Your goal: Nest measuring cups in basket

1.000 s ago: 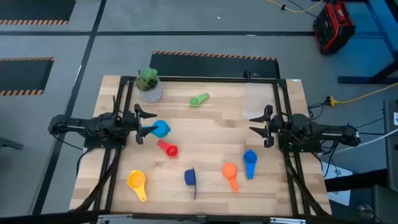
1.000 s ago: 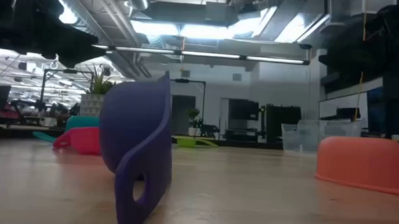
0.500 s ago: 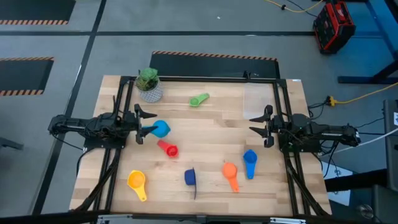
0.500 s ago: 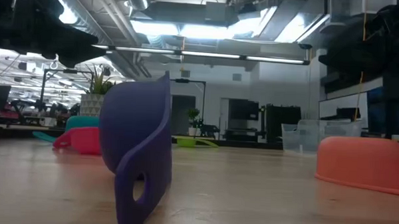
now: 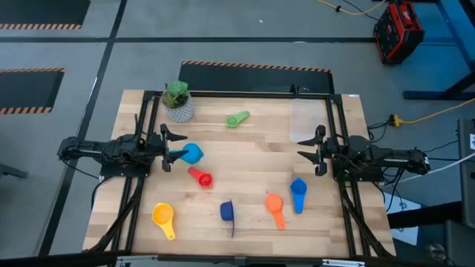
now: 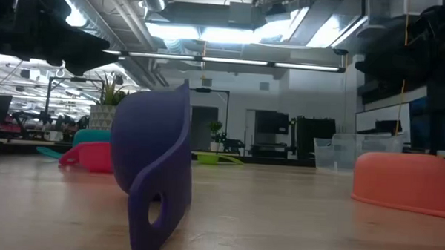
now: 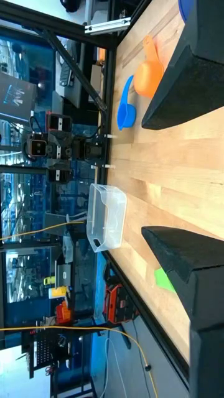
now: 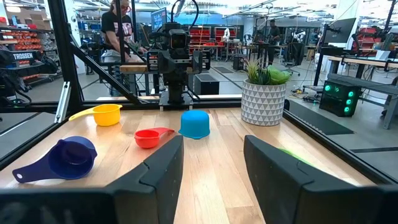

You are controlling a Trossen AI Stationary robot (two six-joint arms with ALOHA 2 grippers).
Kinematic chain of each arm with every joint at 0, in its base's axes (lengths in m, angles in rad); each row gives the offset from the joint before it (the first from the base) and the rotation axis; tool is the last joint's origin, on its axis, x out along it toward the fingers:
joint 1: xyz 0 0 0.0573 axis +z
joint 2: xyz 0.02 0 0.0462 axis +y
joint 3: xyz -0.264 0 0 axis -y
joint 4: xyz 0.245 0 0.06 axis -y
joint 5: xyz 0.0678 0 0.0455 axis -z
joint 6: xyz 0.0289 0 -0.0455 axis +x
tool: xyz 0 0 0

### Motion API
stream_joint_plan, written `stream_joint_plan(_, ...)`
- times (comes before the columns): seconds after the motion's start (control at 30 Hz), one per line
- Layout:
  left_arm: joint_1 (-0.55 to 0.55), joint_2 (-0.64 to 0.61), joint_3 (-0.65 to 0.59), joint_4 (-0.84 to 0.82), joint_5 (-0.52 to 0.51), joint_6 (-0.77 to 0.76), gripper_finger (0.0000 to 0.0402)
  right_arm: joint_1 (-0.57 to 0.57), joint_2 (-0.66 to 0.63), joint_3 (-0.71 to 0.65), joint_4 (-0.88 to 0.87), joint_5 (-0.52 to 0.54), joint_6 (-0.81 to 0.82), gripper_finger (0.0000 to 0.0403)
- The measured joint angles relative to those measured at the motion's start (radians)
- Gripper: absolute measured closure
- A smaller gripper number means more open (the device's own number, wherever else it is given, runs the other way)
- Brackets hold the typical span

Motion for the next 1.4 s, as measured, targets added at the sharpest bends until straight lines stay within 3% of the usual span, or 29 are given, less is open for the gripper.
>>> stream_joint_plan(0.73, 0.0, 0.0, 0.0, 0.001, 0.0, 0.0, 0.014, 0.0, 0.0, 0.0, 0.0, 0.0, -0.001, 0.0228)
stream_joint_plan(0.97, 0.0, 0.0, 0.0, 0.008, -0.055, 0.0, 0.014, 0.0, 0.0, 0.0, 0.0, 0.0, -0.001, 0.0228)
stream_joint_plan(1.4, 0.0, 0.0, 0.0, 0.008, -0.066, -0.005, 0.014, 0.0, 0.001, 0.0, 0.0, 0.0, -0.001, 0.0228)
